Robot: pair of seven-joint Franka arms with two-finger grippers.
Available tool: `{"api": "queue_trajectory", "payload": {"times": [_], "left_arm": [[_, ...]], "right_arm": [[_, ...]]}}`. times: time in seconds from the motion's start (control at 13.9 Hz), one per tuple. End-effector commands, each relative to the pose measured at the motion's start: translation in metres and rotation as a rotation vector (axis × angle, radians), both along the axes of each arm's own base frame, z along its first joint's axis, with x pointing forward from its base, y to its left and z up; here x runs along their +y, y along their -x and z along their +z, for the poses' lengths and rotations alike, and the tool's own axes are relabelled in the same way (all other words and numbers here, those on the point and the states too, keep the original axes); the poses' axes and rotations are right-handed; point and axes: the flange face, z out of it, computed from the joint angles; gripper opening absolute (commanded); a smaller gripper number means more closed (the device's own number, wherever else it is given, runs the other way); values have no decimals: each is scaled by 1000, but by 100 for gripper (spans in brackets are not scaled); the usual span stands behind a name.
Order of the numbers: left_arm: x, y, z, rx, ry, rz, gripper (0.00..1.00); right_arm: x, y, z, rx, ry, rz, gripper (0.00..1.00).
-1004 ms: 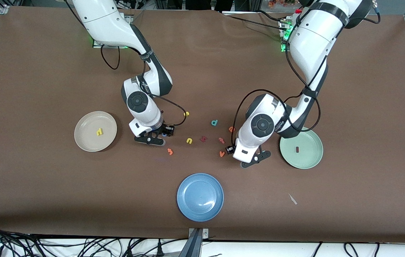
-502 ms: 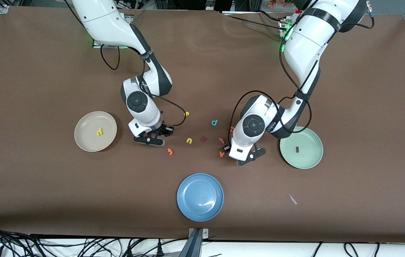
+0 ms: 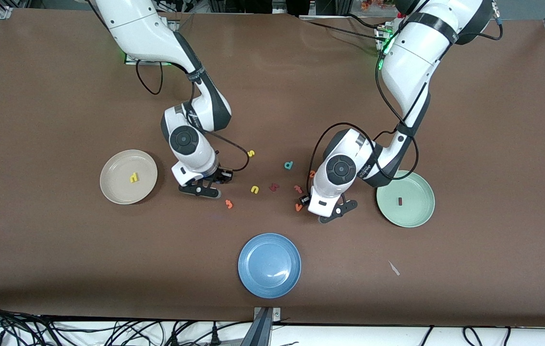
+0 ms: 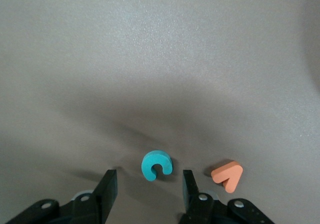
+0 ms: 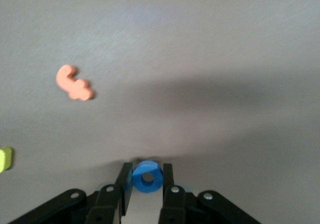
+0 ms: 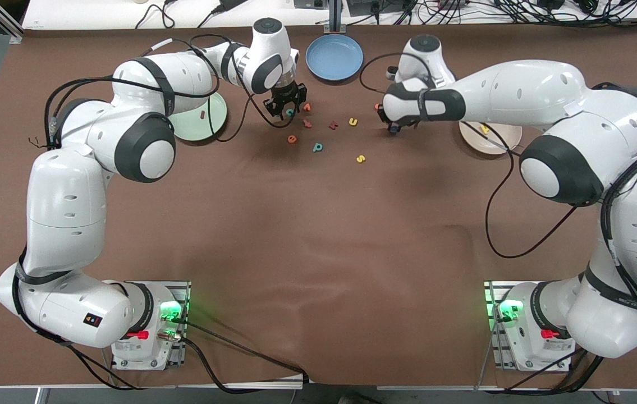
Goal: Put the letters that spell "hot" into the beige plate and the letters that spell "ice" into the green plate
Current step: 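Place the blue o on the white plate with the right gripper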
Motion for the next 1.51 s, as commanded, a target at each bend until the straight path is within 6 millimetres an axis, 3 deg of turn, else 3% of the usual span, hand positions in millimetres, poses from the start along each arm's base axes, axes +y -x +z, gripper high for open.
{"api": "queue_trajectory", "payload": {"times": [0.0, 0.07, 0.22, 0.43, 0.5, 0.72, 0.79, 0.86, 0.93, 1.15, 1.43], "left_arm": [[-5, -6, -3, -43, -2, 5, 58], [-5, -7, -6, -43, -2, 6, 56], [-6, -7, -3, -46, -1, 4, 43], [-4, -8, -2, -49, -2, 2, 10], [-5, -8, -1, -50, -1, 1, 4], [-4, -7, -1, -40, -8, -1, 2], [-2, -6, 1, -29, -16, -2, 2], [-2, -6, 12, -24, -23, -5, 2], [1, -7, 19, -11, -37, -9, 2], [11, -5, 38, -24, -175, -96, 2], [44, -10, 76, 24, -237, -268, 4]], "right_arm": [[-42, -22, 46, 53, 44, 113, 9], [-66, -25, 56, 68, 54, 152, 9], [-107, -20, 68, 72, 52, 185, 9], [-174, -8, 64, 43, 52, 247, 9], [-198, -1, 58, 37, 50, 278, 9], [-263, 15, 41, -2, 58, 347, 11], [-272, 15, 39, -1, 42, 348, 24], [-278, 15, 38, 1, 23, 317, 72], [-275, 14, 40, 0, -9, 282, 100], [-251, -1, 60, 49, -65, 169, 100], [-172, -25, 70, 31, -68, 107, 100]]}}
